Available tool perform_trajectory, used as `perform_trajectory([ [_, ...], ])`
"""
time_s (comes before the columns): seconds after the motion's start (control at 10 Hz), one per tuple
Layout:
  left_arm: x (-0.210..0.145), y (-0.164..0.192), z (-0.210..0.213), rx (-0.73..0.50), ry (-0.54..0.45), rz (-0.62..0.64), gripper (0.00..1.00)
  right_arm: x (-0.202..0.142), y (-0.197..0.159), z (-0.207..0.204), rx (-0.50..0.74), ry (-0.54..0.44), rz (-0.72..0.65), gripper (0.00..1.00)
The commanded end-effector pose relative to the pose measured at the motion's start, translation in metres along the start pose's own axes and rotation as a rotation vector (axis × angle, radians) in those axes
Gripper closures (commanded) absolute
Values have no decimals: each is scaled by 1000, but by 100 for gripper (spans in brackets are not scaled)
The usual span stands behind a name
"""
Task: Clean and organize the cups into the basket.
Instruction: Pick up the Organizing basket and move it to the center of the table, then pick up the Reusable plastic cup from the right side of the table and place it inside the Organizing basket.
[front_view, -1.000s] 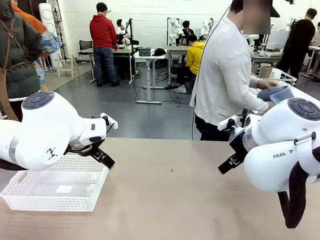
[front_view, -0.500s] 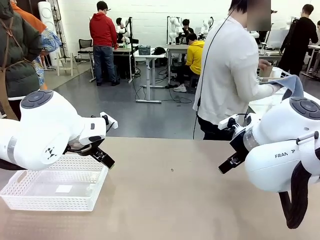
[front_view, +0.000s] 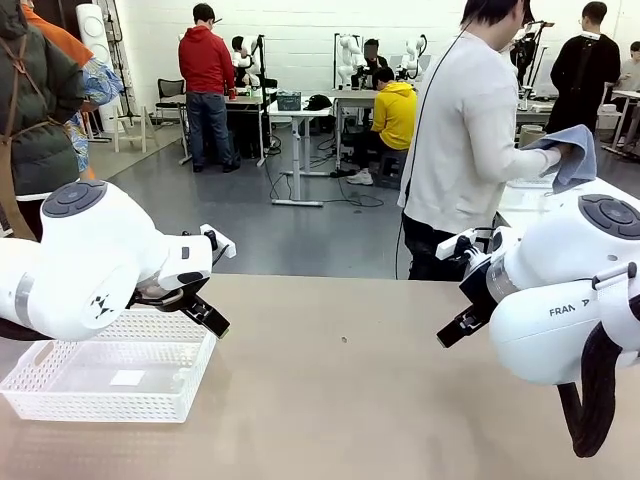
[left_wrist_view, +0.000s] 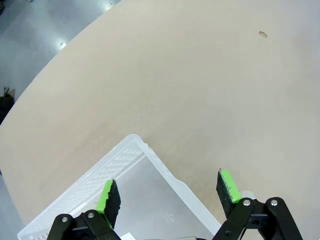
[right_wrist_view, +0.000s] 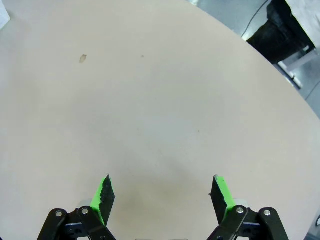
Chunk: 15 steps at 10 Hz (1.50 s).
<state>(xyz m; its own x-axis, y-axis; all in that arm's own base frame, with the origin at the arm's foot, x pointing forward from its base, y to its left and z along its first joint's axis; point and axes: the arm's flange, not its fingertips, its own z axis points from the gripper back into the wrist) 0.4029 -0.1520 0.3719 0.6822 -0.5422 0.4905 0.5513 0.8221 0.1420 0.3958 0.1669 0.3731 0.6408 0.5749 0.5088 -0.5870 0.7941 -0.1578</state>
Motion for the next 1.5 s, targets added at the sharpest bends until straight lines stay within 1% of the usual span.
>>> perform_trajectory([
  [0.0,0,1,0,0,0,3,0,0,0,0,0,0,0,0],
  [0.5,0,0,0,0,0,0,0,0,0,0,0,0,0,0],
  [0.6,-8,2,16,31,6,0,0,0,0,0,0,0,0,0],
  [0.7,-18,-6,40,85,-6,17,0,-11,11,27,-17,-8,20,0],
  [0.8,-33,-27,68,106,-46,-13,0,-30,18,59,-32,-38,45,0],
  [0.9,-43,-39,102,139,-77,-69,0,-51,27,93,-43,-69,53,0],
  [1.0,-54,-48,124,160,-94,-106,0,-75,37,122,-89,-72,80,0],
  [1.1,-71,-67,137,166,-103,-134,0,-106,47,150,-146,-53,107,0],
  [1.2,-80,-76,145,231,-81,-141,0,-128,56,170,-215,-79,120,0],
  [1.3,-89,-78,154,297,-42,-152,0,-142,67,182,-272,-102,133,0],
  [1.4,-94,-79,156,347,-1,-144,0,-147,67,182,-301,-104,129,0],
])
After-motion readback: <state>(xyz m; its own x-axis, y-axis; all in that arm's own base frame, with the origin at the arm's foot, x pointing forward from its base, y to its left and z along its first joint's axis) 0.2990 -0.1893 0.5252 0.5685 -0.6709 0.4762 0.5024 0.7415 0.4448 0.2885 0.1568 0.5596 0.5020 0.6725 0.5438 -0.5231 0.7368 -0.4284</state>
